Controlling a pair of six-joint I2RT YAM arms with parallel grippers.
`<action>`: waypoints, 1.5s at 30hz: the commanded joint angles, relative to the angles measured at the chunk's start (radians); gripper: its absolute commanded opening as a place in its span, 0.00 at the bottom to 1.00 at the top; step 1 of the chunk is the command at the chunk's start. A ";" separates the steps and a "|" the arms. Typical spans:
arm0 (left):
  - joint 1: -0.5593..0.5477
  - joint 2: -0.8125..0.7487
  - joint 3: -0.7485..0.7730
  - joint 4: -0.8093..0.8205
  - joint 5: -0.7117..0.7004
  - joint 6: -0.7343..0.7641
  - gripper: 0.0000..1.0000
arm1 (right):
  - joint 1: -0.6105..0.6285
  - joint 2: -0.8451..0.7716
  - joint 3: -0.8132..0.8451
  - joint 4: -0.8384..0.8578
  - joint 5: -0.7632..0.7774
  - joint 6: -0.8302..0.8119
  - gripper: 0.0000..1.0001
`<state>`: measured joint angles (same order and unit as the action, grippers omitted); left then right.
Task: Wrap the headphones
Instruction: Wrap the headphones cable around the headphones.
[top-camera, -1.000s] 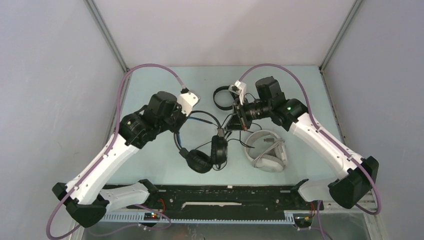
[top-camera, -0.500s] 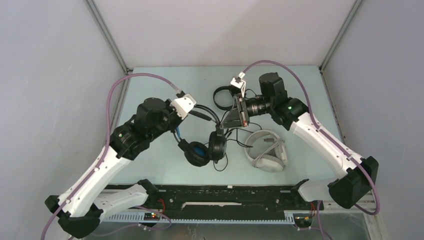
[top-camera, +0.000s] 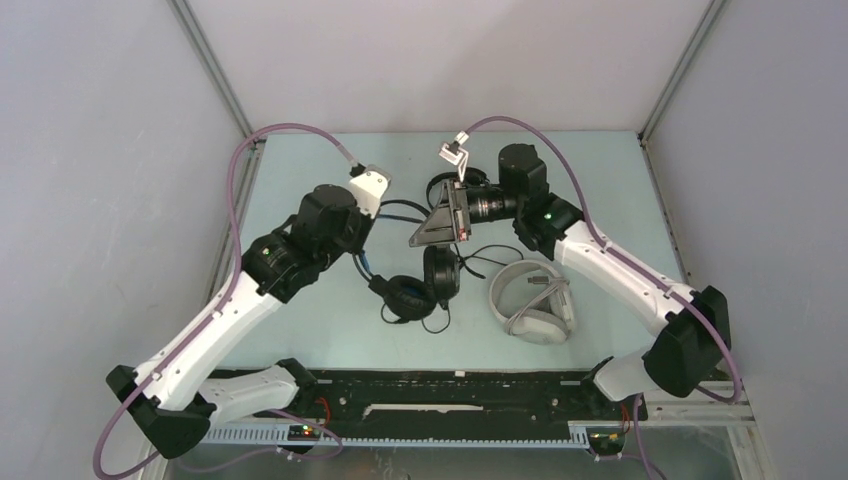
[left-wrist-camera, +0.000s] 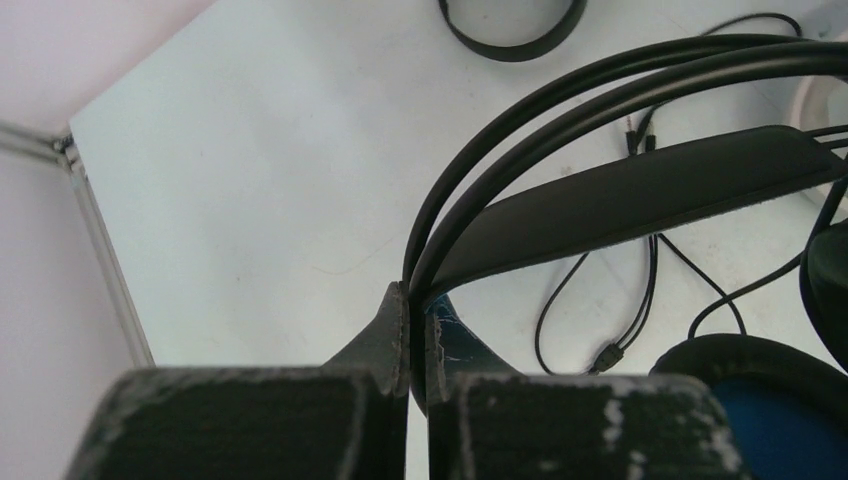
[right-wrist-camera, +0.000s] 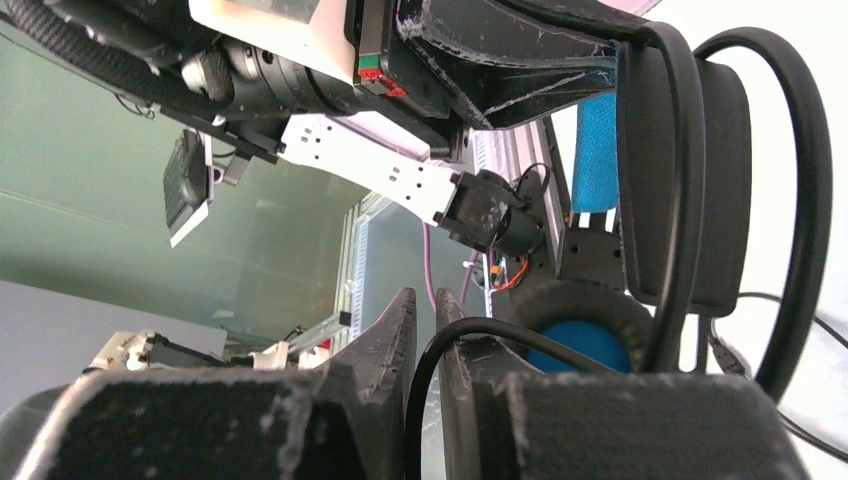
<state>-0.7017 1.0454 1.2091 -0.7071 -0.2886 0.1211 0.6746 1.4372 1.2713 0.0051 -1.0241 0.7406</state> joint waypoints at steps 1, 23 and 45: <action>-0.004 0.009 0.079 0.005 -0.184 -0.191 0.00 | 0.018 0.014 0.014 0.206 0.006 0.096 0.16; 0.019 -0.001 0.046 0.090 -0.401 -0.512 0.00 | 0.089 0.135 0.097 0.175 0.150 0.026 0.26; 0.193 -0.111 -0.064 0.306 -0.156 -0.863 0.00 | 0.221 0.083 0.099 0.001 0.444 -0.330 0.41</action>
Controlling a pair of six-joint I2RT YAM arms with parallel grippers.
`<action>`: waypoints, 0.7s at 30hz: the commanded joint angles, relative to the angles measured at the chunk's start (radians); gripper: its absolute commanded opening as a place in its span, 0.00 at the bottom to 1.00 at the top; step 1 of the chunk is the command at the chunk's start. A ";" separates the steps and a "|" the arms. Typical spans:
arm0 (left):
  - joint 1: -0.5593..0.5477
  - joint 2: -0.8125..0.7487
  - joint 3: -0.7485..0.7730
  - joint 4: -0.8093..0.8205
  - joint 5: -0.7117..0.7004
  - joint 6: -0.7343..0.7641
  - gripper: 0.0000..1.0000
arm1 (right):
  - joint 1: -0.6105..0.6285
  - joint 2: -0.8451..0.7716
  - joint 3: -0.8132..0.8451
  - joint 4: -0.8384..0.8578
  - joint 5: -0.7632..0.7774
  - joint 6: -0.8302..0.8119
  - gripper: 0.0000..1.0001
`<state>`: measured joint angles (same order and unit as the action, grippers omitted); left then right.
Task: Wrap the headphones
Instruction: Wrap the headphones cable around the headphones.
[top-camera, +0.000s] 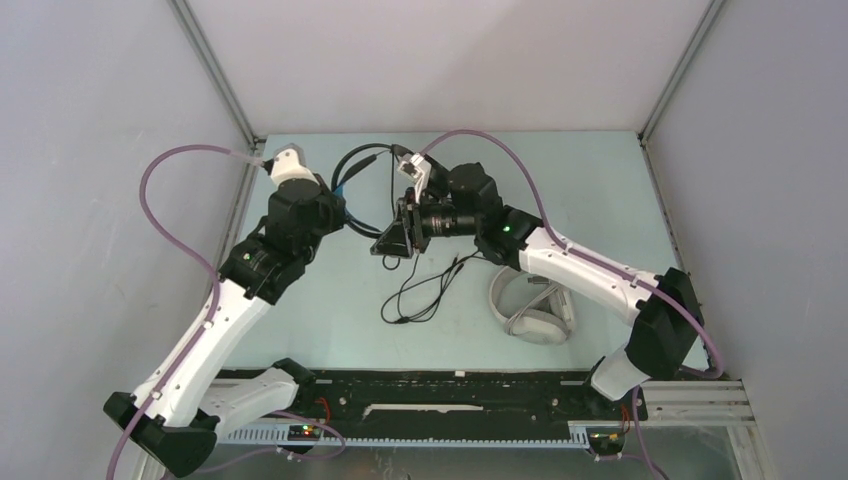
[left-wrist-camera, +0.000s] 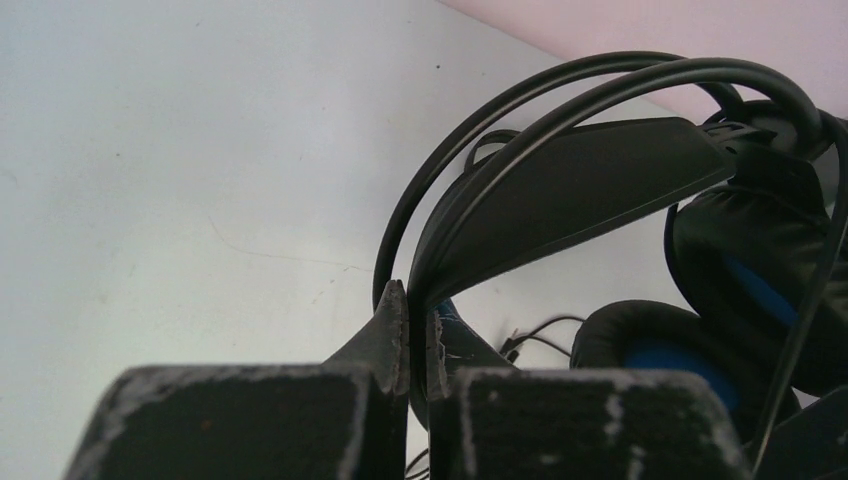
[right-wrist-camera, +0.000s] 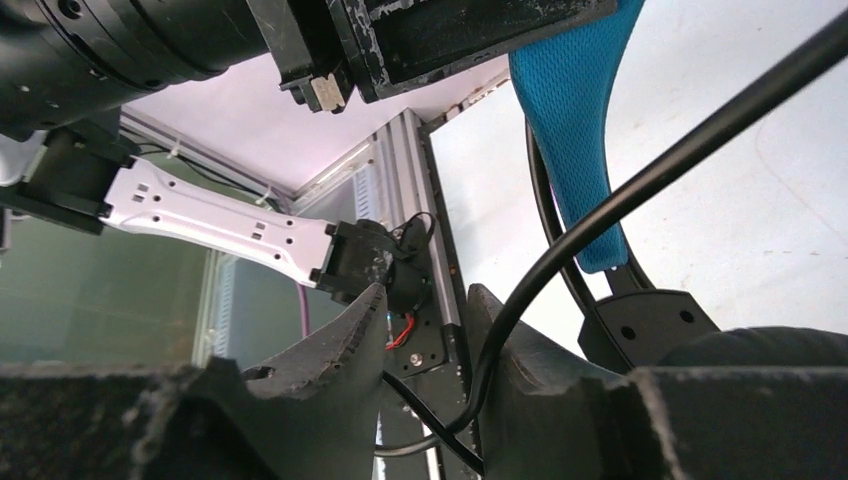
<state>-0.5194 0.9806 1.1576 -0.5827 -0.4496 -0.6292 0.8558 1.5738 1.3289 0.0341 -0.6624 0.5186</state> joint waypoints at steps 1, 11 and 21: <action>0.012 -0.049 -0.020 0.190 0.002 -0.120 0.00 | 0.051 -0.059 0.041 -0.029 0.104 -0.132 0.41; 0.024 -0.050 -0.067 0.271 0.078 -0.218 0.00 | 0.130 -0.067 0.041 -0.090 0.276 -0.264 0.26; 0.043 -0.070 -0.082 0.277 0.100 -0.233 0.00 | 0.166 -0.146 -0.073 -0.080 0.369 -0.361 0.36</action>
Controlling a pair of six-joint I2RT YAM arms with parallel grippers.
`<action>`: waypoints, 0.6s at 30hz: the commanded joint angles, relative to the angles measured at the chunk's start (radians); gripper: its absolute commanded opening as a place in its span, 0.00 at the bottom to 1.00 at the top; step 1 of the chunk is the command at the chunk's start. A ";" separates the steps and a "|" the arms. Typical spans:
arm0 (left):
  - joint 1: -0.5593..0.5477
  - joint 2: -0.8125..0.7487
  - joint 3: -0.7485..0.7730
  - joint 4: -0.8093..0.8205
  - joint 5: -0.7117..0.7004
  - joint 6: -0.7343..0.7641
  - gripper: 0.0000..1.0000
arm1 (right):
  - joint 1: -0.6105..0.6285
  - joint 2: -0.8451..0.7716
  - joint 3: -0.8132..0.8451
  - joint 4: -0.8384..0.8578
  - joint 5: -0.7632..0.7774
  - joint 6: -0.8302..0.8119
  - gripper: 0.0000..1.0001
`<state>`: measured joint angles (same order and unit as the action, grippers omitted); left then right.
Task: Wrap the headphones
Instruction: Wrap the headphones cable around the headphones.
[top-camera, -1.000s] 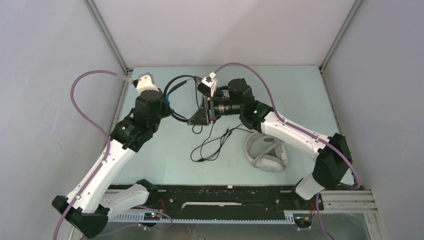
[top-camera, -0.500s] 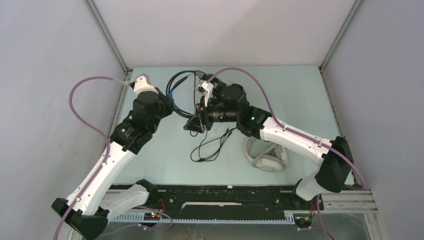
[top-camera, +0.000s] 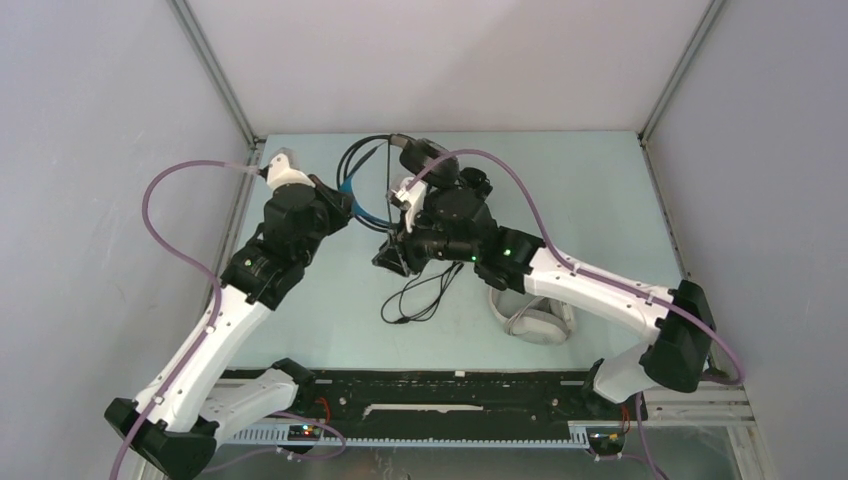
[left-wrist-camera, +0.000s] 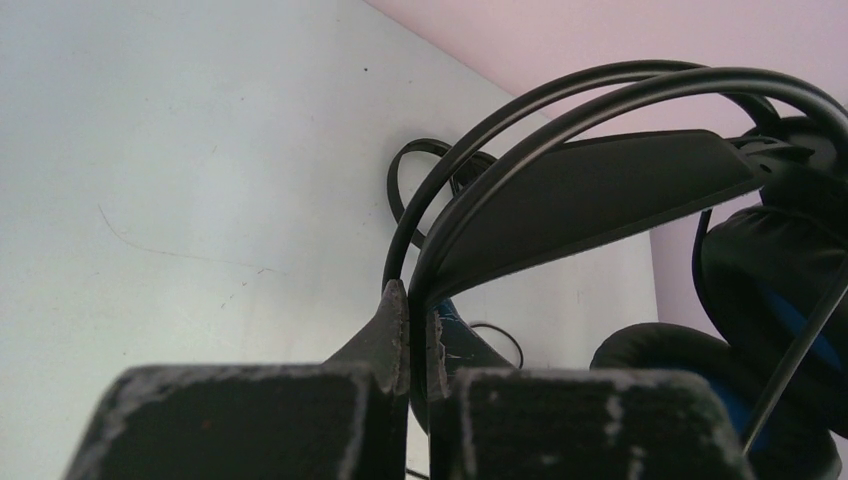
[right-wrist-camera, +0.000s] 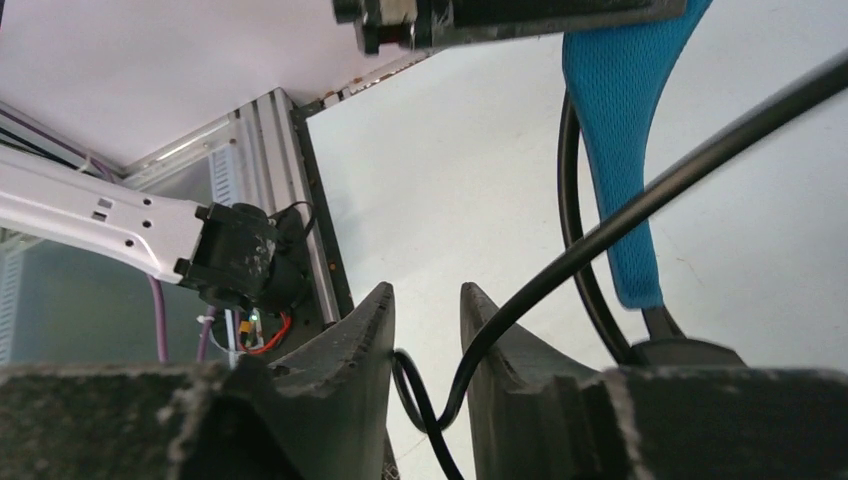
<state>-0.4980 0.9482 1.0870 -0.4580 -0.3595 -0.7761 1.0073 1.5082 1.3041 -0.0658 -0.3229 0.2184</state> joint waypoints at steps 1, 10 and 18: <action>0.025 -0.039 -0.010 0.154 0.016 -0.087 0.00 | 0.015 -0.090 -0.061 0.021 0.029 -0.072 0.38; 0.051 -0.043 0.009 0.170 0.084 -0.135 0.00 | 0.015 -0.123 -0.130 0.019 0.050 -0.180 0.39; 0.063 -0.047 0.006 0.221 0.148 -0.219 0.00 | 0.052 -0.118 -0.203 0.120 0.114 -0.192 0.21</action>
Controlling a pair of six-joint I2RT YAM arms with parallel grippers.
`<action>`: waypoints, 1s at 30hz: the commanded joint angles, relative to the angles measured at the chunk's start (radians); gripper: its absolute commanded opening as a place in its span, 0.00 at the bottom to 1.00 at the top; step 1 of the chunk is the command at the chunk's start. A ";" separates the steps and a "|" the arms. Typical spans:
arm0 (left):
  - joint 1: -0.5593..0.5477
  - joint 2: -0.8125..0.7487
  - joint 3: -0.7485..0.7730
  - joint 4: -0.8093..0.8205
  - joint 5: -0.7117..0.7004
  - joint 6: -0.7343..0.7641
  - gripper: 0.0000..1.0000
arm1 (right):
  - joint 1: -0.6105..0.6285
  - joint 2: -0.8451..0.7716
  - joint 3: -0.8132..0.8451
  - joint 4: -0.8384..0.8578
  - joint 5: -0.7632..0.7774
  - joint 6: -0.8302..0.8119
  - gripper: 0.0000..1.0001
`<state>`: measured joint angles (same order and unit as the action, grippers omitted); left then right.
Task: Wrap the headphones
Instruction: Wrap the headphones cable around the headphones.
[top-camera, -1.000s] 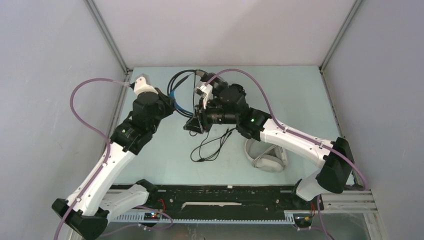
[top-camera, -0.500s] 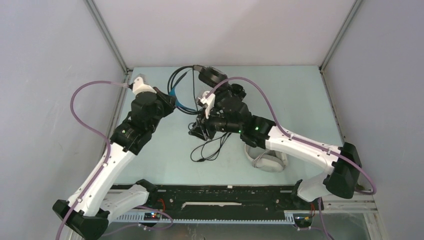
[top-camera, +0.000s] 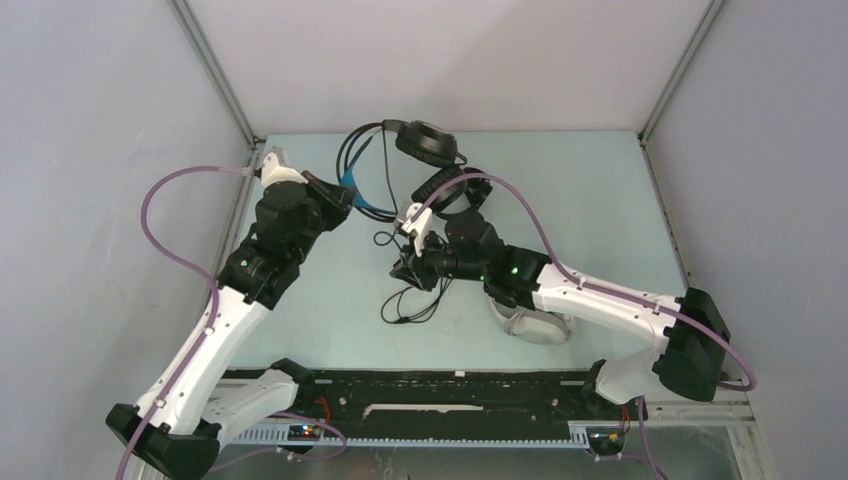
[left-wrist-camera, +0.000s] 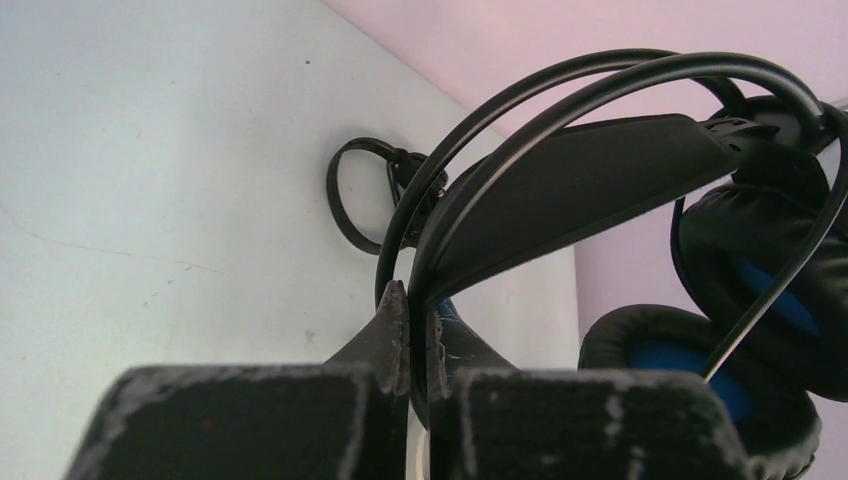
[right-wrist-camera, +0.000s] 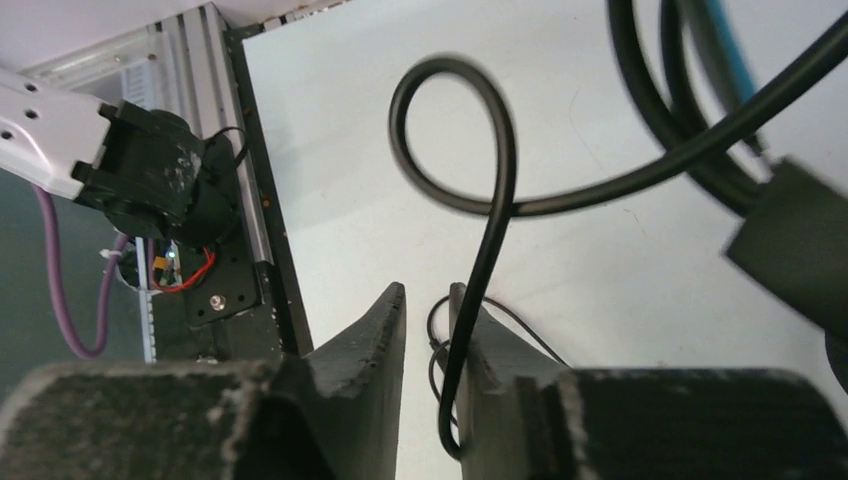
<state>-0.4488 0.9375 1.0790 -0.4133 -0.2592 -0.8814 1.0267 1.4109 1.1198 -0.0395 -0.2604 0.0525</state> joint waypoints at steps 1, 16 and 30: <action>0.018 -0.038 0.010 0.190 0.053 -0.127 0.00 | 0.041 -0.021 -0.025 0.102 0.068 -0.026 0.18; 0.060 -0.019 -0.032 0.342 0.143 -0.271 0.00 | 0.100 0.038 -0.112 0.247 0.204 0.009 0.00; 0.143 -0.030 -0.044 0.362 0.238 -0.305 0.00 | 0.022 0.011 -0.260 0.286 0.338 0.118 0.00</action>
<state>-0.3550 0.9413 1.0424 -0.1776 -0.0807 -1.1187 1.0996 1.4837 0.9291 0.1959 0.0349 0.1127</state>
